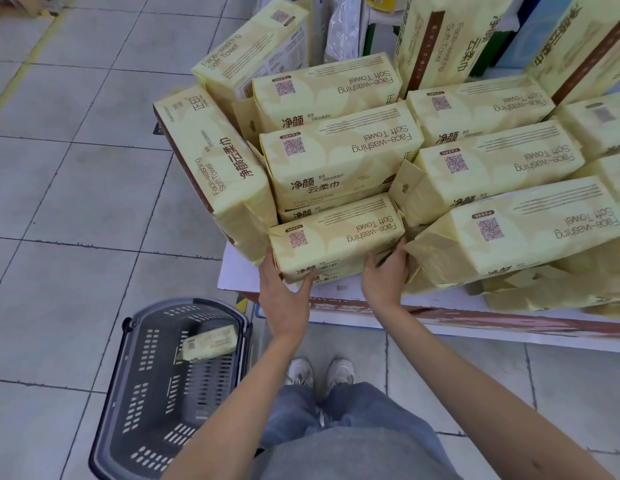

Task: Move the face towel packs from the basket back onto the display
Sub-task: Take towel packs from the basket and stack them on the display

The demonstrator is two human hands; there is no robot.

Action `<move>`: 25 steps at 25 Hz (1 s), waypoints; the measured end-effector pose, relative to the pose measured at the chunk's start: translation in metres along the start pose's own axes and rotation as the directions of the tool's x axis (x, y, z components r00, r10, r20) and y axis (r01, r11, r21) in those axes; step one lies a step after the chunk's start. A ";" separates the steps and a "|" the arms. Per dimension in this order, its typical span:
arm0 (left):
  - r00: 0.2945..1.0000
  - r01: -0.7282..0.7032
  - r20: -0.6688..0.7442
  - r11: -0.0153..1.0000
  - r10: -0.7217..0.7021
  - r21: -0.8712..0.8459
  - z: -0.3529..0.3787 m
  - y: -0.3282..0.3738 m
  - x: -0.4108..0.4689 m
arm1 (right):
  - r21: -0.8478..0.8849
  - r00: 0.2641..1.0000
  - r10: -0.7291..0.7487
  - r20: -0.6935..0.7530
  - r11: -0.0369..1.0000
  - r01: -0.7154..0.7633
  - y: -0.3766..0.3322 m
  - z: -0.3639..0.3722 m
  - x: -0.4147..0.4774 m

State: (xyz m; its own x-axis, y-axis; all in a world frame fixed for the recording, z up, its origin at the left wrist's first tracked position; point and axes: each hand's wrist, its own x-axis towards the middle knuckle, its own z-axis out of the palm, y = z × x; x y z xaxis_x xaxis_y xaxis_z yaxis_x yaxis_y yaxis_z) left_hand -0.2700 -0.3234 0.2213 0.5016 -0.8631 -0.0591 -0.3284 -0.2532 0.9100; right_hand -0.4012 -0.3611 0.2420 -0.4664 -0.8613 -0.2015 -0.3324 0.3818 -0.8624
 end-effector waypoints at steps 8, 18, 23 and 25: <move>0.998 -0.008 0.064 1.000 0.006 0.030 -0.001 0.004 0.006 | 0.072 0.991 0.069 0.116 0.994 -0.078 0.002 0.005 -0.013; 0.995 0.041 0.091 0.995 -0.049 0.087 -0.010 -0.003 0.004 | -0.047 0.920 0.180 0.347 0.983 -0.175 0.013 -0.007 -0.007; 0.949 0.298 0.068 0.945 -0.309 0.132 -0.019 -0.012 -0.019 | -0.205 0.792 0.277 0.544 0.959 -0.194 0.020 -0.024 -0.014; 0.909 0.377 0.144 0.919 -0.391 0.115 -0.030 -0.023 -0.034 | -0.258 0.753 0.273 0.599 0.956 -0.142 0.028 -0.035 -0.020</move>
State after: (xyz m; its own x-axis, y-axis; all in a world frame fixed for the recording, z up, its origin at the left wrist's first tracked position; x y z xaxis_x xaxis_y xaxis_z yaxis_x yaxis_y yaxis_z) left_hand -0.2552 -0.2750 0.2151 0.4695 -0.7482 -0.4688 -0.2046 -0.6087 0.7665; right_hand -0.4295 -0.3216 0.2379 0.0487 -0.7447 -0.6656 -0.4630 0.5736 -0.6757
